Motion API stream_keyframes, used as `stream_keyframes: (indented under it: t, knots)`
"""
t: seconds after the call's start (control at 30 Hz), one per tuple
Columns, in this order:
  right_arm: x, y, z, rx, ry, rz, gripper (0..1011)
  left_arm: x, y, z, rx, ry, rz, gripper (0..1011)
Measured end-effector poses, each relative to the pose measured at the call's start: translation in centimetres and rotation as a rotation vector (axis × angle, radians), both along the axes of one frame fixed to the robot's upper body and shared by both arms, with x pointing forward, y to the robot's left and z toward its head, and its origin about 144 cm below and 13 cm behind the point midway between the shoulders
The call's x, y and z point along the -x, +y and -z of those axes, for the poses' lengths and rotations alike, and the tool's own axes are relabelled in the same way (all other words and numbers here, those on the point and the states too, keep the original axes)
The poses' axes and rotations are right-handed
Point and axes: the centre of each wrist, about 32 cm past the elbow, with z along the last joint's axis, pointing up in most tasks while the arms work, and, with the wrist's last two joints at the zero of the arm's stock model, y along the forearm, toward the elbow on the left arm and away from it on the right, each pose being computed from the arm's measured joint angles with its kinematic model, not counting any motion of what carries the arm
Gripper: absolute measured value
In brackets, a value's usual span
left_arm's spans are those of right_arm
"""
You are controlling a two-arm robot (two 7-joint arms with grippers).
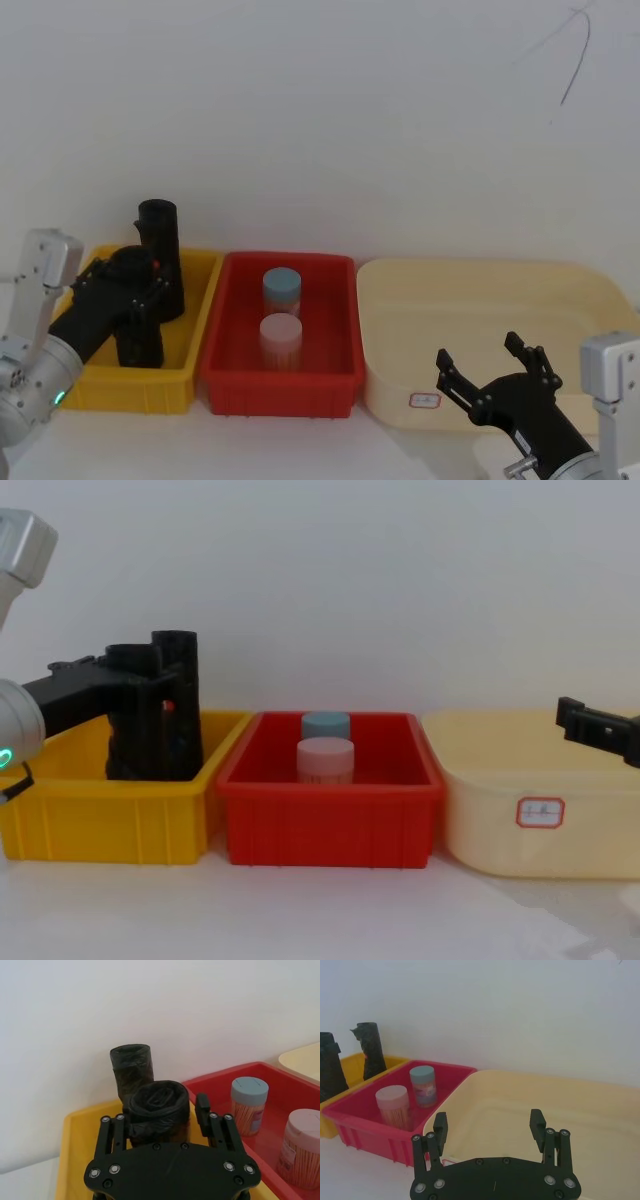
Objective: Pick up the garbage bag with the one hand and transfer it to the other hand.
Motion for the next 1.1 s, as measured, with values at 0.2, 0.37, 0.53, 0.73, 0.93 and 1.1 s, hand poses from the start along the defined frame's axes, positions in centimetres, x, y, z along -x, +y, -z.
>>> stream_keyframes:
  t: [0.2,0.37,0.53,0.73,0.93,1.1]
  knots:
    - [0.0,0.0,0.0,0.000,0.000,0.000,1001,-0.3,-0.1,-0.3,0.000,-0.005,0.007,559]
    - [0.0,0.0,0.0,0.000,0.000,0.000,1001,-0.4,-0.2,-1.0,-0.009,-0.026,0.018,477]
    - [0.0,0.0,0.0,0.000,0.000,0.000,1001,-0.4,-0.5,-2.2,-0.022,-0.061,0.038,439]
    - [0.0,0.0,0.0,0.000,0.000,0.000,1001,-0.2,-0.9,-4.1,-0.043,-0.124,0.084,409]
    - [0.0,0.0,0.0,0.000,0.000,0.000,1001,0.0,-1.6,-6.3,-0.057,-0.198,0.151,382]
    - [0.0,0.0,0.0,0.000,0.000,0.000,1002,0.3,-2.2,-7.7,-0.059,-0.244,0.209,379]
